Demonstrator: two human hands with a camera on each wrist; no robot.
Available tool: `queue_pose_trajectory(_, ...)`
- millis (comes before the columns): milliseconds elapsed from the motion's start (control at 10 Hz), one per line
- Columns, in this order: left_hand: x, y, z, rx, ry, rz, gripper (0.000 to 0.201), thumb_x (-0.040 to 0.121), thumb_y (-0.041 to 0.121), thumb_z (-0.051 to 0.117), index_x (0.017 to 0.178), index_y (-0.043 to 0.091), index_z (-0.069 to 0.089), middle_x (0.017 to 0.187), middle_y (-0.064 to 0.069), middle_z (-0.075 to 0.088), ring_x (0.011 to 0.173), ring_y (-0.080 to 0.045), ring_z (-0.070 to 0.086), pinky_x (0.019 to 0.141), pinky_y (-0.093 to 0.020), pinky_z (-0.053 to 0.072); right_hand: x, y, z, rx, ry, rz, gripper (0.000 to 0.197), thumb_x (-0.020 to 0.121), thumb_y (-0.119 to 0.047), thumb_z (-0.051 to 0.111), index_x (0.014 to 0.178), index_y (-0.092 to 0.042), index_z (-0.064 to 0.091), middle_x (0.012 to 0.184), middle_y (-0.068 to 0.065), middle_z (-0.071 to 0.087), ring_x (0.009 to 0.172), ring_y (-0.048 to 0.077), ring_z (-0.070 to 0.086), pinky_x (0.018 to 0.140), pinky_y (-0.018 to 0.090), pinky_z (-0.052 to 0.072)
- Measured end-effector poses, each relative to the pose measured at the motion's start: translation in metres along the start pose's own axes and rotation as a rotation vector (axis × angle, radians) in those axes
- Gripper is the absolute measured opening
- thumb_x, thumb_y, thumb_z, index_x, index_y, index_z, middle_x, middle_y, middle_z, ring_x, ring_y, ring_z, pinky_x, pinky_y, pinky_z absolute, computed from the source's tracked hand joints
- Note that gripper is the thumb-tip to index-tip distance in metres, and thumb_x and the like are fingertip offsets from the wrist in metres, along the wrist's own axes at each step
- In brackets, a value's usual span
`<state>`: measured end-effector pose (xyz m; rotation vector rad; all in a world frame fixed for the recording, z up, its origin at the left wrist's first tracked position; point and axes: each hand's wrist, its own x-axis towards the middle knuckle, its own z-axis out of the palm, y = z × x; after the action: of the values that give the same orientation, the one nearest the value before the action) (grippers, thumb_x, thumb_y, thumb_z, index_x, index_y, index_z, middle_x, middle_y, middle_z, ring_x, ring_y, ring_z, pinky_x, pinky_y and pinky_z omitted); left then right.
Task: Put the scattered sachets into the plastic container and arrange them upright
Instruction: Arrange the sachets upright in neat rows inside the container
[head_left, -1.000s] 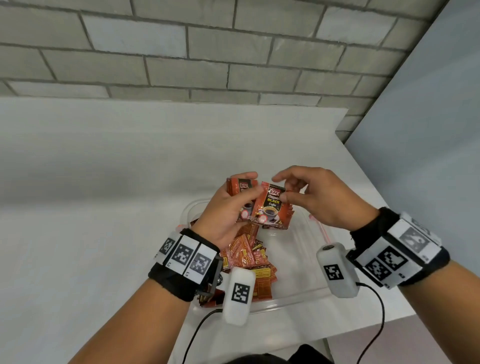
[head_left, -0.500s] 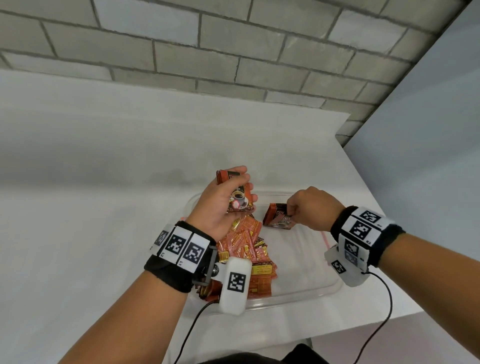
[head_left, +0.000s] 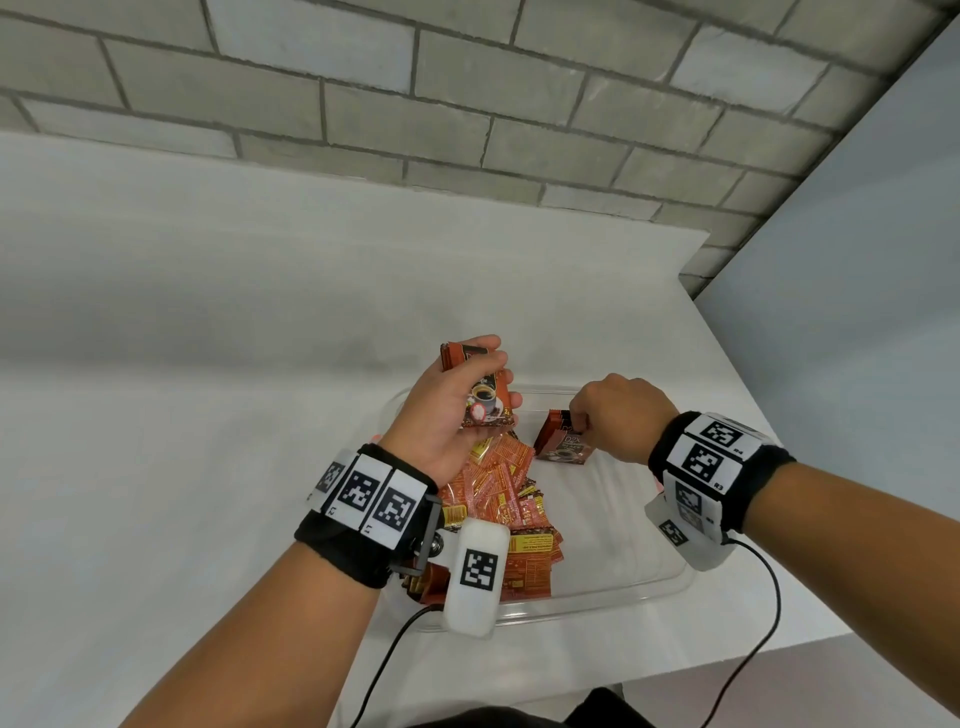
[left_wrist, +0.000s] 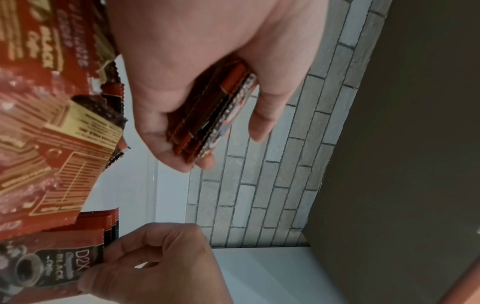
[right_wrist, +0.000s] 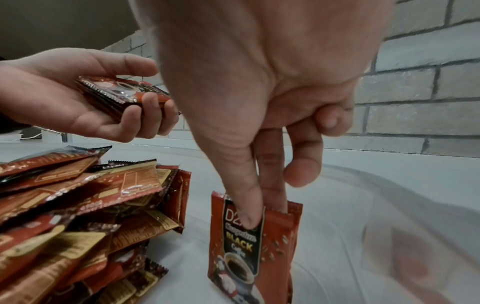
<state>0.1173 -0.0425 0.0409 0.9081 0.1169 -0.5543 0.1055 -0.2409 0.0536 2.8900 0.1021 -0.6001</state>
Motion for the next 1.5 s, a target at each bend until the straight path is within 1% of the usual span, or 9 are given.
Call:
queue_pose_trajectory(600, 0.002, 0.000, 0.000, -0.045, -0.020, -0.025, 0.021, 0.092, 0.014, 0.055, 0.112, 0.015, 0.062, 0.086, -0.009, 0.062, 0.068, -0.021, 0.064, 0.060, -0.030, 0.055, -0.001, 0.002, -0.005, -0.002, 0.074, 0.022, 0.012, 0.086, -0.022, 0.060, 0.083, -0.022, 0.048, 0.086, -0.001, 0.054, 0.076, 0.020, 0.049, 0.052, 0.025, 0.025)
queue_pose_trajectory(700, 0.001, 0.001, 0.000, -0.075, -0.046, -0.065, 0.030, 0.093, 0.008, 0.044, 0.119, 0.011, 0.059, 0.088, -0.014, 0.064, 0.072, -0.025, 0.066, 0.064, -0.036, 0.057, -0.004, 0.009, -0.010, 0.161, 0.119, 0.050, 0.008, 0.088, -0.026, 0.061, 0.091, -0.019, 0.058, 0.094, 0.000, 0.063, 0.077, 0.017, 0.054, 0.056, 0.024, 0.035)
queue_pose_trajectory(800, 0.000, 0.000, 0.002, -0.027, -0.086, -0.080, 0.028, 0.093, 0.003, 0.048, 0.118, 0.007, 0.059, 0.094, -0.019, 0.070, 0.078, -0.029, 0.070, 0.067, -0.040, 0.059, -0.014, 0.014, -0.021, 0.488, 0.257, 0.032, 0.011, 0.090, -0.030, 0.062, 0.096, -0.020, 0.063, 0.093, -0.004, 0.064, 0.069, 0.006, 0.054, 0.053, 0.015, 0.040)
queue_pose_trajectory(900, -0.002, -0.002, 0.007, 0.071, -0.114, -0.071, 0.024, 0.088, 0.004, 0.059, 0.112, 0.003, 0.062, 0.101, -0.021, 0.071, 0.083, -0.029, 0.071, 0.072, -0.041, 0.059, -0.028, 0.006, -0.037, 0.848, 0.334, -0.034, 0.016, 0.089, -0.035, 0.063, 0.102, -0.027, 0.063, 0.094, -0.012, 0.063, 0.068, 0.004, 0.056, 0.065, 0.016, 0.044)
queue_pose_trajectory(1100, -0.005, -0.006, 0.018, 0.123, -0.171, -0.035, 0.028, 0.079, 0.007, 0.066, 0.107, 0.003, 0.065, 0.094, -0.018, 0.071, 0.079, -0.028, 0.070, 0.064, -0.034, 0.057, -0.041, -0.003, -0.043, 0.984, 0.189, -0.151, 0.035, 0.083, -0.024, 0.071, 0.115, -0.032, 0.059, 0.100, 0.000, 0.064, 0.083, 0.023, 0.066, 0.070, 0.029, 0.054)
queue_pose_trajectory(1200, -0.007, -0.005, 0.021, 0.107, -0.194, -0.049, 0.039, 0.077, 0.023, 0.066, 0.111, 0.004, 0.065, 0.097, -0.017, 0.069, 0.080, -0.026, 0.070, 0.063, -0.034, 0.058, -0.043, 0.002, -0.041, 1.135, 0.226, -0.128, 0.027, 0.081, -0.013, 0.073, 0.100, -0.028, 0.063, 0.091, 0.004, 0.067, 0.075, 0.023, 0.066, 0.065, 0.033, 0.054)
queue_pose_trajectory(1300, -0.008, -0.004, 0.019, 0.045, -0.206, -0.085, 0.037, 0.075, 0.030, 0.067, 0.106, 0.010, 0.068, 0.089, -0.012, 0.068, 0.074, -0.022, 0.067, 0.065, -0.036, 0.057, -0.048, 0.008, -0.040, 1.235, 0.305, -0.087, 0.015, 0.083, -0.009, 0.070, 0.095, -0.015, 0.062, 0.076, -0.005, 0.068, 0.059, 0.010, 0.057, 0.053, 0.021, 0.042)
queue_pose_trajectory(1400, -0.008, -0.006, 0.018, 0.059, -0.191, -0.065, 0.033, 0.069, 0.016, 0.070, 0.102, 0.013, 0.068, 0.087, -0.011, 0.070, 0.072, -0.022, 0.066, 0.064, -0.037, 0.058, -0.052, 0.012, -0.036, 1.270, 0.312, -0.086, 0.012, 0.086, -0.010, 0.067, 0.097, -0.010, 0.062, 0.073, -0.005, 0.070, 0.058, 0.011, 0.055, 0.052, 0.020, 0.041)
queue_pose_trajectory(1500, -0.010, -0.009, 0.021, 0.102, -0.193, -0.062, 0.033, 0.070, 0.006, 0.069, 0.101, 0.016, 0.069, 0.094, -0.016, 0.070, 0.078, -0.026, 0.066, 0.063, -0.036, 0.058, -0.054, 0.011, -0.033, 1.246, 0.288, -0.074, 0.015, 0.085, -0.010, 0.068, 0.096, -0.017, 0.063, 0.076, -0.002, 0.069, 0.059, 0.008, 0.056, 0.053, 0.017, 0.042)
